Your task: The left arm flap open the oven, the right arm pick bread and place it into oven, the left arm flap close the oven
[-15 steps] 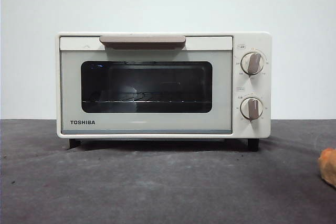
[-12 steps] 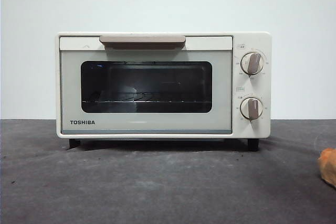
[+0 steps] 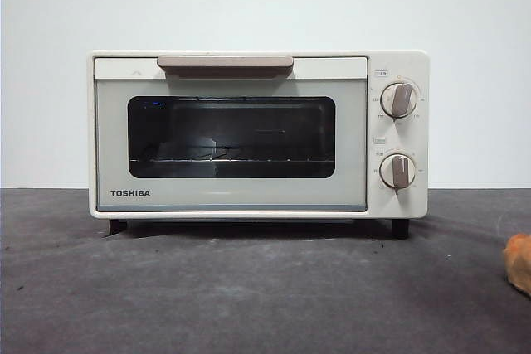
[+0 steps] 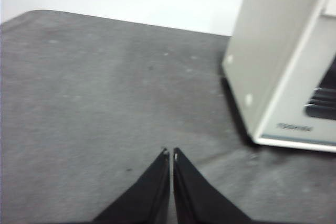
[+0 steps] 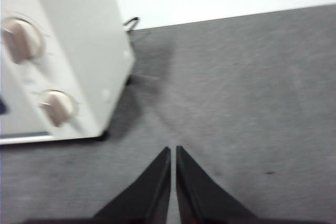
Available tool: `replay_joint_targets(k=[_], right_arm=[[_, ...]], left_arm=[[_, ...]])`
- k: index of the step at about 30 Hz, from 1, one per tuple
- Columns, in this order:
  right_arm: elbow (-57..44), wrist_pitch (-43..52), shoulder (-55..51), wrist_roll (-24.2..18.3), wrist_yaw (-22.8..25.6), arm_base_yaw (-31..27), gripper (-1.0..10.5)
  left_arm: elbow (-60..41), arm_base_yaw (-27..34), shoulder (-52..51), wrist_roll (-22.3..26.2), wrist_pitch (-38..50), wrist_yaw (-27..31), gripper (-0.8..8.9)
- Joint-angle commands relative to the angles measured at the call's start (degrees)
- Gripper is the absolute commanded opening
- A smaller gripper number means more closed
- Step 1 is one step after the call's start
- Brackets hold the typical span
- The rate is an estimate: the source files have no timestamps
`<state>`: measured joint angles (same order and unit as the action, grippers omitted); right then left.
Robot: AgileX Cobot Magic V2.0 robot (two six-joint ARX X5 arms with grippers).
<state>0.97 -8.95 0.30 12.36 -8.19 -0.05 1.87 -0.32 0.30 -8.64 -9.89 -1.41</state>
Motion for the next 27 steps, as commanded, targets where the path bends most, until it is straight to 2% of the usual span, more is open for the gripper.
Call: replay_joint_targets(k=[1,6,11,15,21,27], right_arm=[[2.03,0.28,-0.02,8.41,-1.25,0.35,0.1],[8.24,-3.26,0.2,11.78,-0.83,1.53,0.1],[16.72,-6.45,3.19,12.83,-1.03,1.6,0.1],[23.98,-10.27,7.17,12.35,-3.69,1.6,0.1],[34.49,-16.22,14.4,7.8,-10.67,1.6,0.1],[44.74,-24.13,22.23,0.22,-15.52,1.6,0.1]], left_arm=[[0.33,-0.81,0.02,-6.01,1.09,-0.35,0.17],[3.67,-2.32,1.31,-13.64,1.99,-0.33,0.17],[10.4,-2.82,5.95,-14.78,1.68,-0.33,0.17],[18.4,-2.82,12.04,-14.43,-0.09,-1.09,0.17],[32.0,-2.82,23.02,-12.85,-3.96,-3.45,0.17],[43.17,-2.99,32.63,-12.79,-7.37,-11.76,0.17]])
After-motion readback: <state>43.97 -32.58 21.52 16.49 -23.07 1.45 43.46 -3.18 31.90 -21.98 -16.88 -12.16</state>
